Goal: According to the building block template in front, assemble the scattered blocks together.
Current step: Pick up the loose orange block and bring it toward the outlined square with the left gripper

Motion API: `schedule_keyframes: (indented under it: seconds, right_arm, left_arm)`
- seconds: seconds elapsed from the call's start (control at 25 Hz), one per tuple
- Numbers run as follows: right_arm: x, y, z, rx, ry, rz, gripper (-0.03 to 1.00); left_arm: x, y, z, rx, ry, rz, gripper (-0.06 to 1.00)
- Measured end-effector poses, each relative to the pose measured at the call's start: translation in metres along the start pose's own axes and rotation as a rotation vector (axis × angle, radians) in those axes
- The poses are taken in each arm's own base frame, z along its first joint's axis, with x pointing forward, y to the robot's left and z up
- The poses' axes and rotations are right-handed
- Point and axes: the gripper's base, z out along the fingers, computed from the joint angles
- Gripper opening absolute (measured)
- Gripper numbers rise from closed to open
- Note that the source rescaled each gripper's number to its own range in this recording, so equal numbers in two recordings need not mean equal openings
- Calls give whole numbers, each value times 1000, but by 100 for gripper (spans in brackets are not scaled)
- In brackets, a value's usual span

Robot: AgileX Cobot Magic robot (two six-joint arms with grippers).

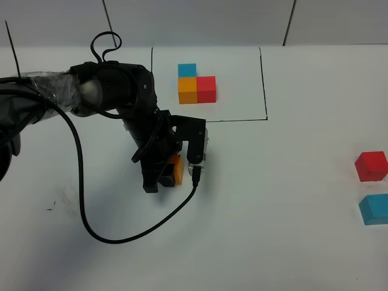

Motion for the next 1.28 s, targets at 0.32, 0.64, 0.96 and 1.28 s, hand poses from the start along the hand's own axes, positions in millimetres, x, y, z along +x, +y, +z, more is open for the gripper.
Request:
schedule_keyframes:
  seconds: [0.32,0.64,0.96,1.28]
  right_arm:
    - [0,0,0,0,0,0,80]
    - [0,0,0,0,0,0,80]
    - [0,0,0,0,0,0,80]
    - [0,0,0,0,0,0,80]
  left_arm:
    - [-1,0,0,4,-11,-11,58]
    - [-1,0,0,5,-14,-15,58]
    - [-1,0,0,-2,-16,-39,63]
    - [-2,2,0,-20,-22,-96,77]
